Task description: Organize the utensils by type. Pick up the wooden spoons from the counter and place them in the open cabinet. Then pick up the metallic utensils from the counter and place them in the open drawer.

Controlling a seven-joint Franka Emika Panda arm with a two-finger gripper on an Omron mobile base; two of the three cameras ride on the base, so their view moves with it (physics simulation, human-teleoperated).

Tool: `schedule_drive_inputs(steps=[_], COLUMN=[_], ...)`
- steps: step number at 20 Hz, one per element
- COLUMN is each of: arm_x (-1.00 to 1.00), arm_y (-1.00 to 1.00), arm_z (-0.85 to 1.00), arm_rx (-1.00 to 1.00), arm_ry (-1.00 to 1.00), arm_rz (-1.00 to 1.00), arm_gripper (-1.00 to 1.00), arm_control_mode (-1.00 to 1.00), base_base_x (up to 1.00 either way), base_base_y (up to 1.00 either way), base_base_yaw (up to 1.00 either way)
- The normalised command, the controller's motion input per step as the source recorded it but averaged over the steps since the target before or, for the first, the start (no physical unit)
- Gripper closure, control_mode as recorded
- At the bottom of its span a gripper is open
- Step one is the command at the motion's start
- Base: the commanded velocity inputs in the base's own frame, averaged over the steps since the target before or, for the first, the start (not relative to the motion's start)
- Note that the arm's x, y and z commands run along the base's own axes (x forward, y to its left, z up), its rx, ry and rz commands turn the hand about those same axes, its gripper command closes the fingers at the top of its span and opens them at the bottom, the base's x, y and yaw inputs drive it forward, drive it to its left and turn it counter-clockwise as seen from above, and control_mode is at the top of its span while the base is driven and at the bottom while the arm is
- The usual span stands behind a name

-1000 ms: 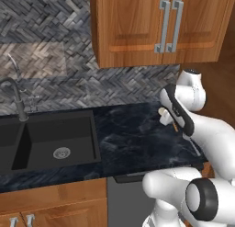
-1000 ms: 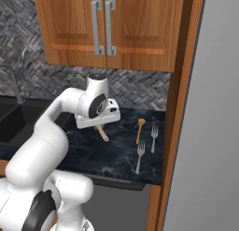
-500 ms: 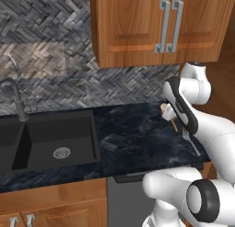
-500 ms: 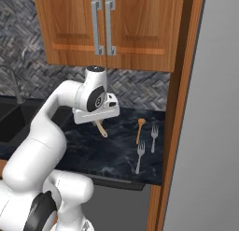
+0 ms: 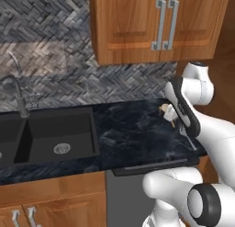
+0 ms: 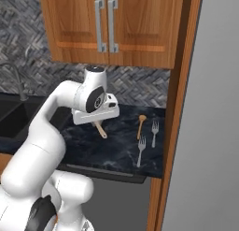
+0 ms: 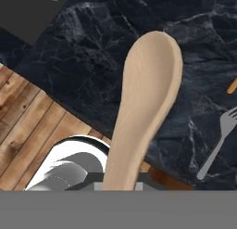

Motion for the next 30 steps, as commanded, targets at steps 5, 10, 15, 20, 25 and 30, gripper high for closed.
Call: schedule_drive_inputs(steps=[5,10,15,20,25,30], arm_x=[0.00,0.00,0.00,0.00,0.00,0.00], arm_y=[0.00,0.00,0.00,0.00,0.00,0.00], arm_z=[0.00,0.00,0.00,0.00,0.00,0.00], arm_rx=[0.00,0.00,0.00,0.00,0.00,0.00], arm_ry=[0.00,0.00,0.00,0.00,0.00,0.00], arm_rz=[0.00,0.00,0.00,0.00,0.00,0.00], arm_gripper=[1.00,1.00,1.00,1.00,1.00,1.00], arm_control_mode=[1.00,1.00,1.00,1.00,1.00,1.00], base_base_x=[-0.62,-0.35,-0.19,-0.03,0.00,0.11], base_base_y=[0.00,0.00,0.00,0.00,0.00,0.00], base_base_yaw=[0.03,0.18,0.40,0.61,0.66,0.66])
